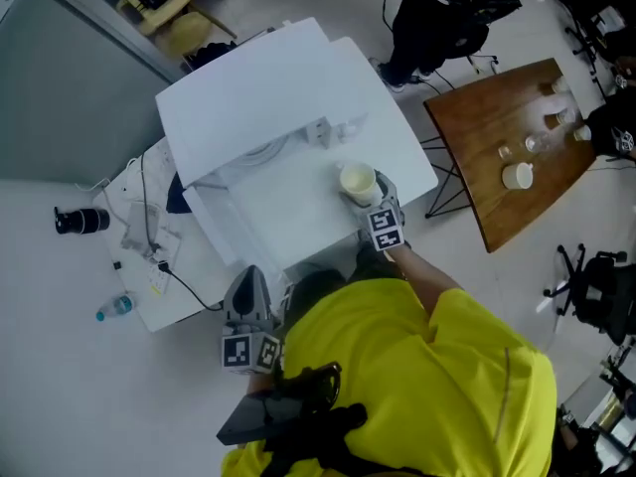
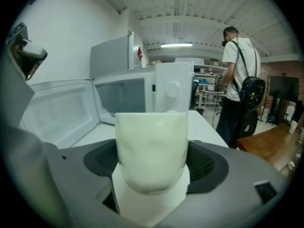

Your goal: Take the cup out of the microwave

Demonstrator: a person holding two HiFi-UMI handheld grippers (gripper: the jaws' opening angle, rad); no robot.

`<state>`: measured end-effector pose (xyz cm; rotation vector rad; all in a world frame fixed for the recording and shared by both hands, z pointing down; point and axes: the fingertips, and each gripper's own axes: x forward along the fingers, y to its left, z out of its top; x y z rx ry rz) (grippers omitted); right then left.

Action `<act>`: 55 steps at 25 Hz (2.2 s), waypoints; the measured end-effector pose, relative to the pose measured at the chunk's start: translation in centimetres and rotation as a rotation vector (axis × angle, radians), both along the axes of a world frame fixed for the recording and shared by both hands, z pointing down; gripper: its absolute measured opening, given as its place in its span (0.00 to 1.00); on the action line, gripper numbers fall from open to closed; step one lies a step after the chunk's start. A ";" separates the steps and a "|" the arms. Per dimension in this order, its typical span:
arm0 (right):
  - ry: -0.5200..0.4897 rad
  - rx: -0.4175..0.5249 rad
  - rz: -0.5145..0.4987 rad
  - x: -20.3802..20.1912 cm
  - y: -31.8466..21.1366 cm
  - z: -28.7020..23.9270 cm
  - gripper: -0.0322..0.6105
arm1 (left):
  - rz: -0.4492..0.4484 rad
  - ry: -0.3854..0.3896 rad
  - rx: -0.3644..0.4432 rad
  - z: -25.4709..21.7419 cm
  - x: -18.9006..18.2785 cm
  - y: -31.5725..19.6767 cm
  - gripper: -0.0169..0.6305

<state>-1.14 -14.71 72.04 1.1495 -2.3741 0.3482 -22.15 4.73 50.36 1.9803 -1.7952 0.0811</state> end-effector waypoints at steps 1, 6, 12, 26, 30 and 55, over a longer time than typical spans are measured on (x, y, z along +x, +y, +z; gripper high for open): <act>0.005 -0.003 0.028 2.0 -1.3 0.4 0.73 | -0.030 -0.007 -0.007 0.1 0.4 -0.1 0.03; 0.016 0.006 0.089 8.8 -8.6 2.5 0.73 | -0.103 -0.055 -0.027 -0.2 4.4 -1.1 0.03; 0.001 0.026 0.073 9.8 -17.6 5.0 0.73 | -0.074 -0.079 -0.035 0.7 10.9 -4.7 0.03; -0.014 0.011 -0.005 7.8 -21.4 6.9 0.74 | -0.134 -0.062 -0.081 2.0 15.9 -7.0 0.03; 0.003 -0.003 -0.022 8.5 -20.7 7.5 0.74 | -0.135 -0.061 -0.083 2.3 16.5 -6.9 0.03; -0.369 -0.002 -0.271 1.6 -0.6 -22.3 0.26 | -0.226 -0.024 0.040 -4.3 5.2 -4.4 0.03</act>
